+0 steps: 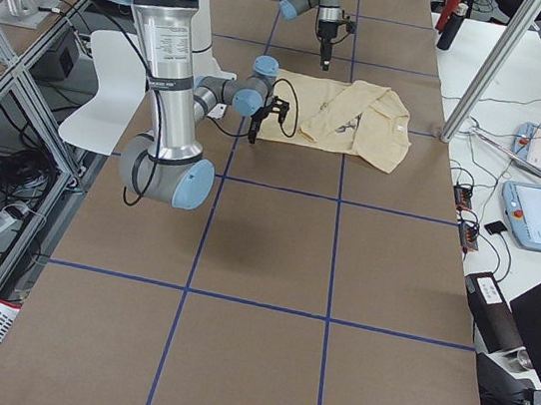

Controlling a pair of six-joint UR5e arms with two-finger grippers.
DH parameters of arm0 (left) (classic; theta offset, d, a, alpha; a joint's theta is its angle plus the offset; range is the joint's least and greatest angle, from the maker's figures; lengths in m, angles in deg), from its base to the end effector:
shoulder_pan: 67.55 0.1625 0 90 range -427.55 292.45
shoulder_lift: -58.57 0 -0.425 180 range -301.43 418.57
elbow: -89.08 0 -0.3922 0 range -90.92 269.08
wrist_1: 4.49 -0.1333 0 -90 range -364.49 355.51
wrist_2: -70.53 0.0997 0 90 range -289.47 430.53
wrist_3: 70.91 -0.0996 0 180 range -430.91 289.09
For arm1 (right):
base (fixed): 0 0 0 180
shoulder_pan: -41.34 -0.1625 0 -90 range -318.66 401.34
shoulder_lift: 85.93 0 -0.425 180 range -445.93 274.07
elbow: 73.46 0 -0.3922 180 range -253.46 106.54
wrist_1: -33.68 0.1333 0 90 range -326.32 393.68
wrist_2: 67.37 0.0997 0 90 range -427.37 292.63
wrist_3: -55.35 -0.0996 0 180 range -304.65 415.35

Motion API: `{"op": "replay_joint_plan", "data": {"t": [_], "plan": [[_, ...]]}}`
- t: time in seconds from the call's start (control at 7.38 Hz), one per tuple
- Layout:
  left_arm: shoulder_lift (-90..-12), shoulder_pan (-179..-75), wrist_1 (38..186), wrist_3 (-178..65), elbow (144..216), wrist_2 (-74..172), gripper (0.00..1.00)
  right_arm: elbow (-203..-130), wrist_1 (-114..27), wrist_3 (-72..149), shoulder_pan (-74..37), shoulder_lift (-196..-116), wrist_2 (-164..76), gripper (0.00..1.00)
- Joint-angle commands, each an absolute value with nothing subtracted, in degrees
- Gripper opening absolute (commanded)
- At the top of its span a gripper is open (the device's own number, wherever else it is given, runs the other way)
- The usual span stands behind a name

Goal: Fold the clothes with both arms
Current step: 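Move both grippers to the hem corners nearest the robot and grasp them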

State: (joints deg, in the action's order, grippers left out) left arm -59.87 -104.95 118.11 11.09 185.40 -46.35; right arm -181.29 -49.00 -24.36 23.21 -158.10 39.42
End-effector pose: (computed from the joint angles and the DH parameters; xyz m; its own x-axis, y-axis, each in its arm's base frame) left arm 0.4588 -0.4619 0.2548 0.3321 -0.0976 -0.9382 0.1657 0.9852 -0.0439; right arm -0.5251 -0.2819 0.3402 0.7039 0.0505 0.7085 0.0152 0.9962 -0.0862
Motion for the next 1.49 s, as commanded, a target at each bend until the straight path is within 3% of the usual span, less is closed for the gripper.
{"op": "replay_joint_plan", "data": {"t": [0.0,0.14,0.27,1.08,1.36], "plan": [[-59.6,-104.9,118.1,11.1,185.4,-46.3,0.99,-181.3,-48.9,-24.4,23.2,-158.2,39.4,0.23],[-59.6,-104.9,118.1,11.1,185.4,-46.4,0.99,-181.5,-48.9,-24.3,23.1,-158.1,39.4,0.09],[-59.6,-104.9,118.1,11.1,185.4,-46.3,0.99,-181.6,-48.8,-24.3,22.9,-158.1,39.4,0.00],[-57.7,-104.6,118.1,11.3,185.5,-46.3,1.00,-185.3,-49.4,-25.1,20.7,-158.0,39.2,0.00],[-54.6,-99.7,113.9,11.9,188.0,-41.7,0.99,-185.3,-49.4,-25.1,20.3,-158.0,39.4,0.00]]}}
